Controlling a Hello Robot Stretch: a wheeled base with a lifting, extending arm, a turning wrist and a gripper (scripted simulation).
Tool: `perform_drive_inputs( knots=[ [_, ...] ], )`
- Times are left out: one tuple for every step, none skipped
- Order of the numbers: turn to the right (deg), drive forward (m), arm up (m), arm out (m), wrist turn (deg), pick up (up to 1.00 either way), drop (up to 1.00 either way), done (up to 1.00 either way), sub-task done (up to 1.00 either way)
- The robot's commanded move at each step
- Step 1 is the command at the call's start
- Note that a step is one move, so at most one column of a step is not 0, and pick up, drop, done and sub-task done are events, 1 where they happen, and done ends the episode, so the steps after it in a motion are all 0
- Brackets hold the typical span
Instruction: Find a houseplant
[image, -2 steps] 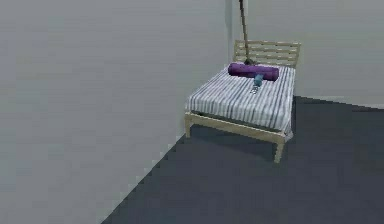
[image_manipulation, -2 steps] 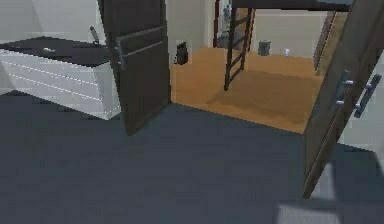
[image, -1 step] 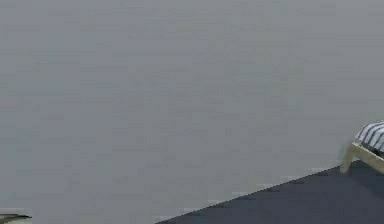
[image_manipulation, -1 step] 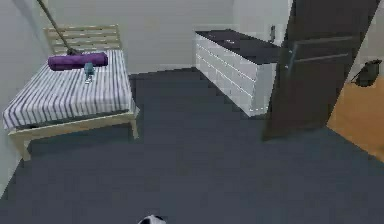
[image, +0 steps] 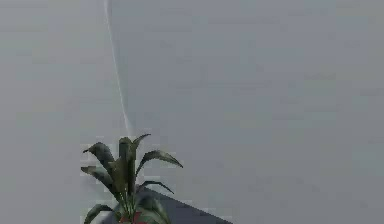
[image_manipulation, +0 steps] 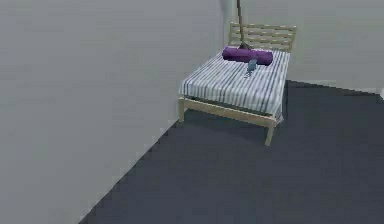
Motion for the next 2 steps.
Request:
perform_drive_inputs(
  knots=[
    [-21.0,0.0,0.0,0.0,0.0,0.0,0.0,0.0,0.0],
    [0.0,0.0,0.0,0.0,0.0,0.0,0.0,1.0,0.0]
  ],
)
